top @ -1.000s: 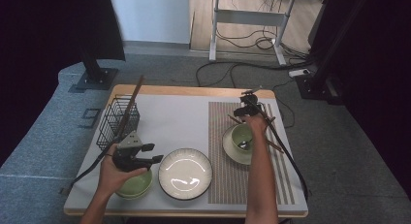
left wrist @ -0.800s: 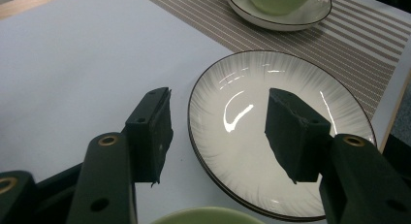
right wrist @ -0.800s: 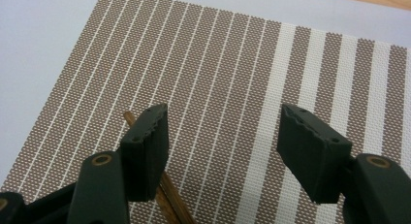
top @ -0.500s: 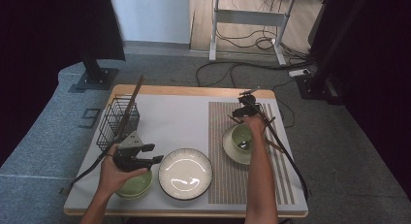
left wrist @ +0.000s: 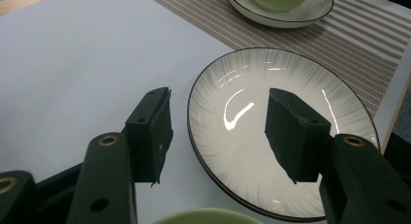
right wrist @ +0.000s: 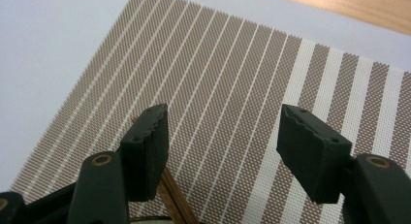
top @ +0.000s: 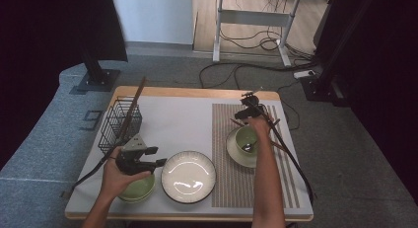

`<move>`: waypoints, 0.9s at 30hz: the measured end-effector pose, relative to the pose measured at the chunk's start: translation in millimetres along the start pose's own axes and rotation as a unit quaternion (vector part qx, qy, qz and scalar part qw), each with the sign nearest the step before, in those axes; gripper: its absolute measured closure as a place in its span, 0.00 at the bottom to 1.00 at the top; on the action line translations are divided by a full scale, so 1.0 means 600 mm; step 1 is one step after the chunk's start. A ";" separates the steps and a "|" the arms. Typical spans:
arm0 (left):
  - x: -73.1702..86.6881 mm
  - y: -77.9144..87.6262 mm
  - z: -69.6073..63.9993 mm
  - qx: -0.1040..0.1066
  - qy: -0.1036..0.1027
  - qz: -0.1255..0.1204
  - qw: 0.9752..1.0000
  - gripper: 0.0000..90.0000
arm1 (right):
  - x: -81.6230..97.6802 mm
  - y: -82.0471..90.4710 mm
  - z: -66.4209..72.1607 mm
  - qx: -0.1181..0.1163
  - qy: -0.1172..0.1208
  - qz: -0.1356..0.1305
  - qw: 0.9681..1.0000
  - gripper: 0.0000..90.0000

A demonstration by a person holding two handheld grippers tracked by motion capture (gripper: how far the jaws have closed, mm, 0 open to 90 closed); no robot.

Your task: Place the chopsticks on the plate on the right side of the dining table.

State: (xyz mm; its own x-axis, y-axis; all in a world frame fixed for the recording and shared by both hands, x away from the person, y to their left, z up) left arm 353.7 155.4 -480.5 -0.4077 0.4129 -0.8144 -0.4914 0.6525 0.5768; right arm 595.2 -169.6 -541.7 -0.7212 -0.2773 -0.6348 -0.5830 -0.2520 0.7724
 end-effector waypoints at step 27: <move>0.001 -0.001 -0.001 0.001 -0.001 0.002 1.000 0.48 | 0.001 -0.023 0.012 0.012 -0.008 0.024 1.000 0.40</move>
State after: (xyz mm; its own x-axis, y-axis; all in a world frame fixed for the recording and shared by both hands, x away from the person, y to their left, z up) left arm 353.4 155.1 -481.2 -0.4076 0.4169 -0.8124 -0.4880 0.6525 0.5797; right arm 600.0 -159.7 -552.5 -0.7546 -0.2743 -0.5961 -0.5555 -0.2167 0.8028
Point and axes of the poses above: each handheld gripper's, and its own axes: y roughly backward along the jaws, x roughly out of its underside, z roughly to its left, the point moved 9 cm from there along -y, roughly forward along the jaws, and after that the axes turned 4 degrees about -z, right-handed, at the moved point
